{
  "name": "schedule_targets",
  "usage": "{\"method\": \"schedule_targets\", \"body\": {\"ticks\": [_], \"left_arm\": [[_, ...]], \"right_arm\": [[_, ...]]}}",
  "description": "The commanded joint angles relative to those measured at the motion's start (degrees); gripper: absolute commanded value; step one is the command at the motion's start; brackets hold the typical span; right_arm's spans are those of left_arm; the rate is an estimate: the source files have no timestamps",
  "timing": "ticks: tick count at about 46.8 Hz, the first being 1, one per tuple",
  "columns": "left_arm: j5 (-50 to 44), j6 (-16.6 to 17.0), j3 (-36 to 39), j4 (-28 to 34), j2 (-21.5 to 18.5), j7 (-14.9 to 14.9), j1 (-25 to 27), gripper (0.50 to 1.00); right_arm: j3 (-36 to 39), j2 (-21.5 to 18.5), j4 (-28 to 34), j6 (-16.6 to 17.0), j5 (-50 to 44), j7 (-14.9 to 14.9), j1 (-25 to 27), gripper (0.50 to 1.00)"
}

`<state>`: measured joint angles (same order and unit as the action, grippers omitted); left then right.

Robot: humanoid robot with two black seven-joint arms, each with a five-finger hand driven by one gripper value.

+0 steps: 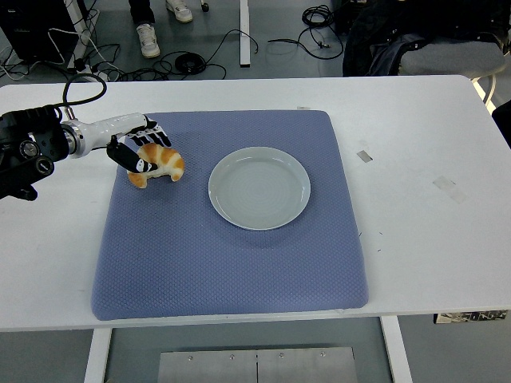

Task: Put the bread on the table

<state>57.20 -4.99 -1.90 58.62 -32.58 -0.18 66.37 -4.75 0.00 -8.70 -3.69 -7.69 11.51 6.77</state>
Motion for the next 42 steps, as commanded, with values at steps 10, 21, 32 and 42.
{"method": "schedule_targets", "body": {"ticks": [10, 21, 32, 42], "left_arm": [[-0.5, 0.0, -0.5, 0.0, 0.0, -0.1, 0.2, 0.893], [-8.3, -0.2, -5.4, -0.3, -0.8, -1.2, -0.1, 0.893], [-14.3, -0.9, -6.9, -0.5, -3.9, -4.4, -0.2, 0.892], [-20.5, -1.8, -8.5, -1.8, -4.0, -5.3, -0.2, 0.892]], "right_arm": [[0.0, 0.0, 0.0, 0.0, 0.0, 0.0, 0.0, 1.000], [0.0, 0.0, 0.0, 0.0, 0.0, 0.0, 0.0, 1.000], [0.0, 0.0, 0.0, 0.0, 0.0, 0.0, 0.0, 1.000], [0.0, 0.0, 0.0, 0.0, 0.0, 0.0, 0.0, 1.000]]}}
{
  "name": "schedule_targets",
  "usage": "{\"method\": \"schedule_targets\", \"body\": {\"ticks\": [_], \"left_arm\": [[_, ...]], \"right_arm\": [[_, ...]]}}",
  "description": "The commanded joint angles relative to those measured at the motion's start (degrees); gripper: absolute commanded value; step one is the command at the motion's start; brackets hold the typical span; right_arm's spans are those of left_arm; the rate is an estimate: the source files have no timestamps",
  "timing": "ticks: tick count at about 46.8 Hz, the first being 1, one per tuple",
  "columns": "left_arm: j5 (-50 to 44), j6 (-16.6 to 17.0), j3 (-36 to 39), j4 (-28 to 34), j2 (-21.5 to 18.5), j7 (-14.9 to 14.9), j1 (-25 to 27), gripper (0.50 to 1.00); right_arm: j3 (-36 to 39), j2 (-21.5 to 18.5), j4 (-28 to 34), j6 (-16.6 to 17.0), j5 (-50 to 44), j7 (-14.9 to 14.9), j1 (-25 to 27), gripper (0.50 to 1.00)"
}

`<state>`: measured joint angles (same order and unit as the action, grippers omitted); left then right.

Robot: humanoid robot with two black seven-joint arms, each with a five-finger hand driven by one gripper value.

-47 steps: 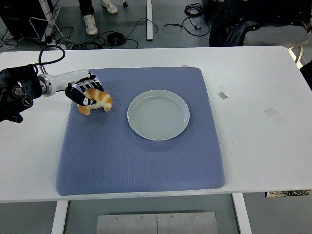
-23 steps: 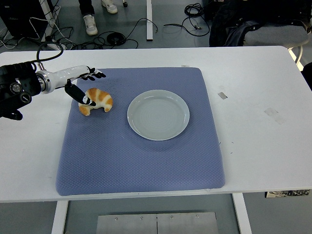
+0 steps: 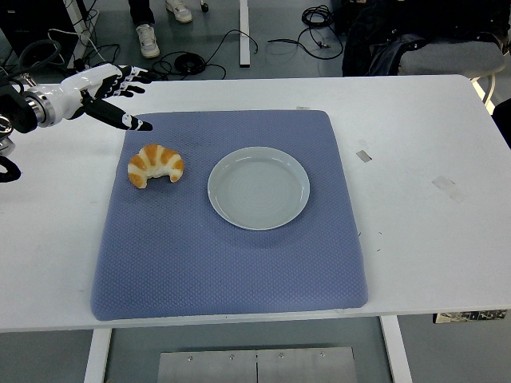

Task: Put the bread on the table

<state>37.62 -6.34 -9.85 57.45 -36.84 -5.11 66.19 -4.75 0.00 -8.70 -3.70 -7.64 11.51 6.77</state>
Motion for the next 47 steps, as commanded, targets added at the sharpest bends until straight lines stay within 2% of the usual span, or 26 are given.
{"method": "schedule_targets", "body": {"ticks": [1, 19, 47], "left_arm": [[-1.3, -0.4, -0.8, -0.7, 0.4, -0.3, 0.0, 0.892], [-2.3, -0.4, -3.9, -1.6, 2.1, -0.9, -0.7, 0.892], [-4.5, -0.4, -4.3, -1.6, 2.1, -0.9, -1.5, 0.892]], "right_arm": [[0.0, 0.0, 0.0, 0.0, 0.0, 0.0, 0.0, 1.000], [0.0, 0.0, 0.0, 0.0, 0.0, 0.0, 0.0, 1.000], [0.0, 0.0, -0.1, 0.0, 0.0, 0.0, -0.1, 1.000]]}}
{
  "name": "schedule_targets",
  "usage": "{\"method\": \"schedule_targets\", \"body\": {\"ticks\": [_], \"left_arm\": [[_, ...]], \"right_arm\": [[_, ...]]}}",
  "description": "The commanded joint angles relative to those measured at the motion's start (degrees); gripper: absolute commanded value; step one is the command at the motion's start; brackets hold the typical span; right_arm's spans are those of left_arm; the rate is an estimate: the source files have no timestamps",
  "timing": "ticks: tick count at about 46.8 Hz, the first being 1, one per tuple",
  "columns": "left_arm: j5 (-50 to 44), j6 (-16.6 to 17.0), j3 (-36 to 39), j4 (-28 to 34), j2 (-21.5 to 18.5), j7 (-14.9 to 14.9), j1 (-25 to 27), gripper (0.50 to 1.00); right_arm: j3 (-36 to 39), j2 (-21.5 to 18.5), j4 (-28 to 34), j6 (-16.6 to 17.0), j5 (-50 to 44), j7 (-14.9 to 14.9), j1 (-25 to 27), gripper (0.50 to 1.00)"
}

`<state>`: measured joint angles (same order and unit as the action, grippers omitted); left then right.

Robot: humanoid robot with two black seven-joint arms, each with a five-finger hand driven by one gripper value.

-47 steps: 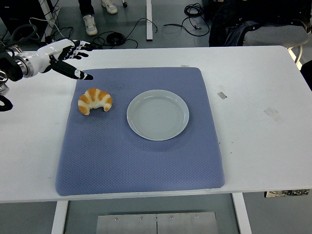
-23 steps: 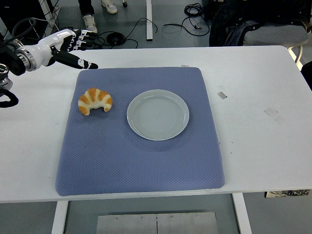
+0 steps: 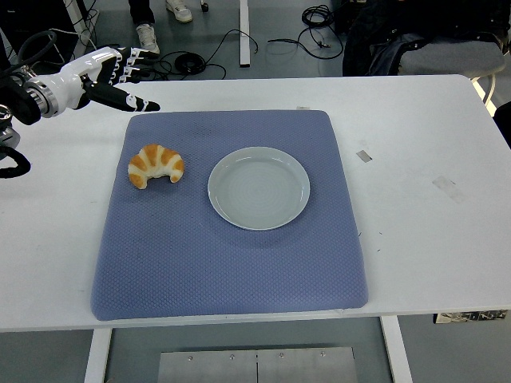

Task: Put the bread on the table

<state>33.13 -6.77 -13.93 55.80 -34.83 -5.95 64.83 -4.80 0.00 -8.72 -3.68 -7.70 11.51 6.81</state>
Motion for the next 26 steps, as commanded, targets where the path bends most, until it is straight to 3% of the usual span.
{"method": "schedule_targets", "body": {"ticks": [1, 6, 26], "left_arm": [[0.0, 0.0, -0.4, 0.0, 0.1, 0.0, -0.1, 0.892], [0.0, 0.0, -0.7, 0.0, 0.1, 0.0, -0.2, 0.893], [0.0, 0.0, -0.7, 0.0, 0.0, 0.0, -0.2, 0.892]], "right_arm": [[0.1, 0.0, -0.1, 0.0, 0.1, 0.0, -0.4, 1.000], [0.1, 0.0, 0.0, 0.0, 0.0, 0.0, -2.6, 1.000], [0.1, 0.0, 0.0, 0.0, 0.0, 0.0, -2.0, 1.000]]}}
